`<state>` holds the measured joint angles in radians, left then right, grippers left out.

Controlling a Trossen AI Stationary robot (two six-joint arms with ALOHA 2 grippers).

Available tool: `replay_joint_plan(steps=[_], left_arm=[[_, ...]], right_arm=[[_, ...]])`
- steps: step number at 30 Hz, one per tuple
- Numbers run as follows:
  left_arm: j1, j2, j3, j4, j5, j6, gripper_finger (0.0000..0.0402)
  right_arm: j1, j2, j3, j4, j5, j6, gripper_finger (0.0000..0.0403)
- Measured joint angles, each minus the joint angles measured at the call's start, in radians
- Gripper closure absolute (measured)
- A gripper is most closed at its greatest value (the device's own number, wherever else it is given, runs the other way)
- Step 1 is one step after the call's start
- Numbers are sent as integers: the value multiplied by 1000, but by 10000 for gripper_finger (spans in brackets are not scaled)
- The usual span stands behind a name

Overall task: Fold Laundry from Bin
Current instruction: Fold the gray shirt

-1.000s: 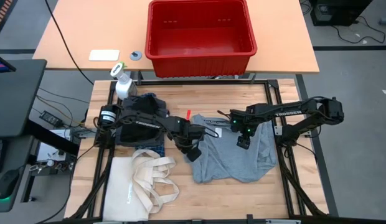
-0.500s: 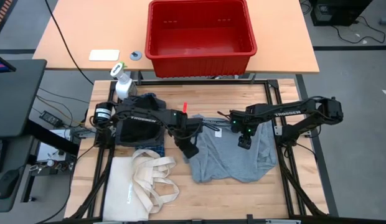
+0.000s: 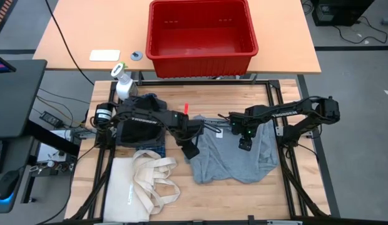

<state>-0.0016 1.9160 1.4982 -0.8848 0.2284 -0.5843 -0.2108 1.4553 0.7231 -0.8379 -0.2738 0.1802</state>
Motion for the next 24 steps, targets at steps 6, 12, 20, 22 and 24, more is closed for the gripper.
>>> replay_joint_plan(steps=[6, 12, 20, 22, 24], left_arm=[[-1, 2, 0, 1, 14, -4, 270], [-9, 19, 1, -44, 14, -53, 269], [-9, 71, 0, -28, 9, -100, 270], [-9, 76, 0, -29, 9, -102, 276], [-9, 77, 0, -27, 9, -97, 287]], right_arm=[[0, -1, 0, 3, -8, 0, 175], [0, -2, 0, 20, -8, 0, 175], [0, -2, 0, 30, -13, 0, 175], [0, -2, 1, 30, -15, 0, 175], [0, -2, 1, 30, -16, 0, 175]])
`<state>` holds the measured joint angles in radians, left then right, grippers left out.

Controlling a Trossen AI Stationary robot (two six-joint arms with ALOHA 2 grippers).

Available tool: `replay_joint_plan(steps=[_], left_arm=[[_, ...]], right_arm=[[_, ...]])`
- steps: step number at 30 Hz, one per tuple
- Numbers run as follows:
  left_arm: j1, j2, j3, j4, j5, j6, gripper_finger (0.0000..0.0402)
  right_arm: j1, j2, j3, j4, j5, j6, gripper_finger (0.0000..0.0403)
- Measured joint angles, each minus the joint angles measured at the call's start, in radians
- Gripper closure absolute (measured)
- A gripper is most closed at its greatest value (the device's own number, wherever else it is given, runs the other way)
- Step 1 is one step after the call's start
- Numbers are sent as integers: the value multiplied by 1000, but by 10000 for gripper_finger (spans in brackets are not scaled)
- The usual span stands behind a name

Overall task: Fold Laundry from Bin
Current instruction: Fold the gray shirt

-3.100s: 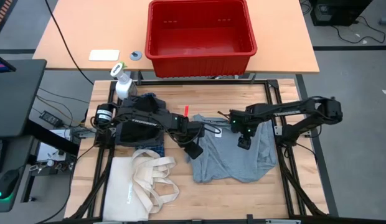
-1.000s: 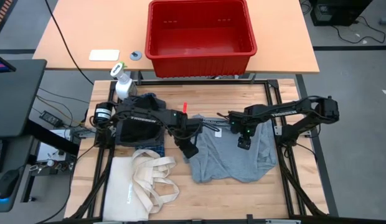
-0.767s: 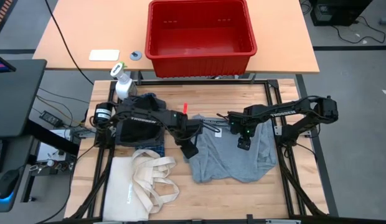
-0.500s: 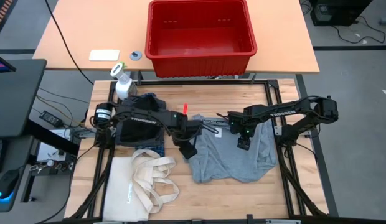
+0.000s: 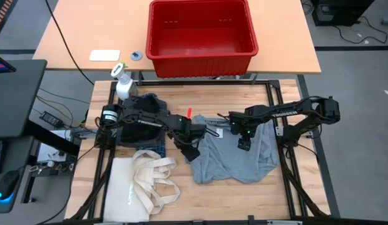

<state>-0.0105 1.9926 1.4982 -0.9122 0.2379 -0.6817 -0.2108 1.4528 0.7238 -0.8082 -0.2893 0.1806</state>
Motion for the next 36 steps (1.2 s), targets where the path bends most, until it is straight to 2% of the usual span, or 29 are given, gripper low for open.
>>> replay_joint_plan(steps=[13, 17, 23, 36], left_arm=[[1, 0, 0, -5, 21, 74, 395], [1, 0, 0, -5, 29, 96, 394], [1, 0, 0, -6, 104, 157, 393], [1, -2, 0, -78, 110, 220, 393]], right_arm=[[0, 0, 0, 0, 0, 0, 175], [0, 0, 0, 0, 0, 0, 175], [0, 0, 0, 6, 12, -18, 175], [0, 0, 0, 6, 38, -27, 175]])
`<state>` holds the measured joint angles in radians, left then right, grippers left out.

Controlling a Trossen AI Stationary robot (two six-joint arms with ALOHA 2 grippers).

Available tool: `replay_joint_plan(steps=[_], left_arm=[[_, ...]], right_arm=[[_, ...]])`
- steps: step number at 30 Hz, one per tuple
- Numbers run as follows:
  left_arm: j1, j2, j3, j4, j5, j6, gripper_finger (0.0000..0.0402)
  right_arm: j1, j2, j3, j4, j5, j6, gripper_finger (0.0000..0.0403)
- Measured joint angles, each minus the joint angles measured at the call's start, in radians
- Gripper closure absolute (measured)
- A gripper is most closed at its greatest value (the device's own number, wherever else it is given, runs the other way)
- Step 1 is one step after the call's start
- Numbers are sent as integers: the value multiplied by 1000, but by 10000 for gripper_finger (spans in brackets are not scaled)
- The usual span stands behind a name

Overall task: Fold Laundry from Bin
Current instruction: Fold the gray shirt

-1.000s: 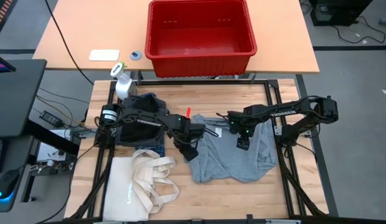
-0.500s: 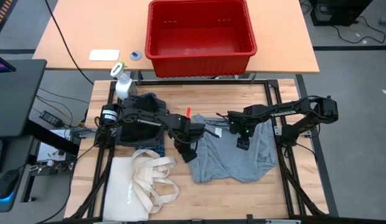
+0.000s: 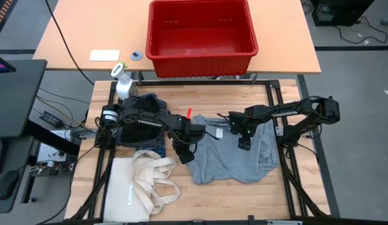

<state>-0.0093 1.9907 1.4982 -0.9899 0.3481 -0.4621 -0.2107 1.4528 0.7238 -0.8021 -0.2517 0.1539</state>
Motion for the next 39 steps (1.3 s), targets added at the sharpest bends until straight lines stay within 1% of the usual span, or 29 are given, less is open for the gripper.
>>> replay_joint_plan(steps=[4, 6, 11, 15, 23, 30, 39], left_arm=[[0, 0, 0, -13, 39, 13, 393], [0, 0, 0, -12, 42, 19, 393], [-1, 0, 0, -12, 100, 92, 393], [-1, 0, 0, -12, 119, 131, 393], [0, 0, 0, -15, 118, 120, 392], [0, 0, 0, -14, 68, 99, 392], [2, 0, 0, -36, 41, 141, 392]], right_arm=[[0, 0, 0, -5, 15, 0, 175], [0, 0, 0, -6, 20, 0, 175], [0, 0, 0, -6, 19, 0, 175], [0, 0, 0, -7, 19, 0, 175], [0, 0, 0, -9, 19, 0, 175], [0, 0, 0, -8, 18, 7, 175], [0, 0, 0, -8, 15, 8, 175]])
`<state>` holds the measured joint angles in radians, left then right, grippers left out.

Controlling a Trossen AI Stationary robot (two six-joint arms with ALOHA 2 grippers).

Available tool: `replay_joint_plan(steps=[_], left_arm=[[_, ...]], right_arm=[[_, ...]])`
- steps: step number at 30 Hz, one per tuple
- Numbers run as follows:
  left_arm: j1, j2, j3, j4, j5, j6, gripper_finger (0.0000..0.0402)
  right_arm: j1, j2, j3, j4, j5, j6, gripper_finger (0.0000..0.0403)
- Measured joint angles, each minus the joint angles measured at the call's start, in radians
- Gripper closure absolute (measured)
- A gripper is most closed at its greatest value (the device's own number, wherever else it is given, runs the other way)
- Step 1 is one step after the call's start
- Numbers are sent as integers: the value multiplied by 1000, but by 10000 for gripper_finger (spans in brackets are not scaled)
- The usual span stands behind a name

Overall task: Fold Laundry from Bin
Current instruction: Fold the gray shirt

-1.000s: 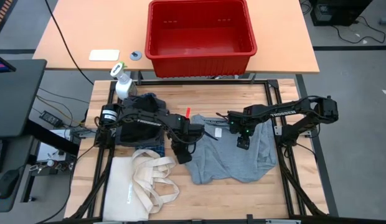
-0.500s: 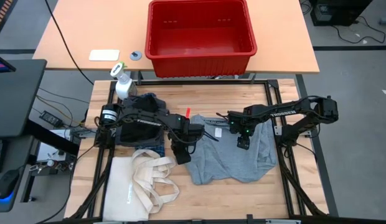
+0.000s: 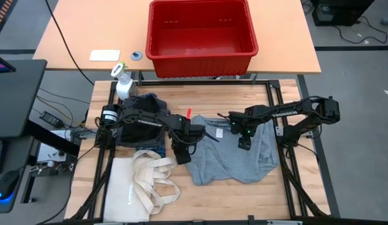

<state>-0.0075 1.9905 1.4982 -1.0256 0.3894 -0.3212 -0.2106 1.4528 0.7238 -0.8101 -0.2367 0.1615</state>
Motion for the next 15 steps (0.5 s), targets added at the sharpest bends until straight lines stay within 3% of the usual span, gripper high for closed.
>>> replay_joint_plan(steps=[4, 11, 15], left_arm=[[0, 0, 0, 1, -9, -5, 375], [0, 0, 0, 1, -54, -7, 280], [0, 0, 0, 6, -54, -7, 257]], right_arm=[[0, 0, 0, 0, 0, -1, 175], [0, 0, 0, 0, -1, -3, 175], [0, 0, 0, 0, -1, -4, 175]])
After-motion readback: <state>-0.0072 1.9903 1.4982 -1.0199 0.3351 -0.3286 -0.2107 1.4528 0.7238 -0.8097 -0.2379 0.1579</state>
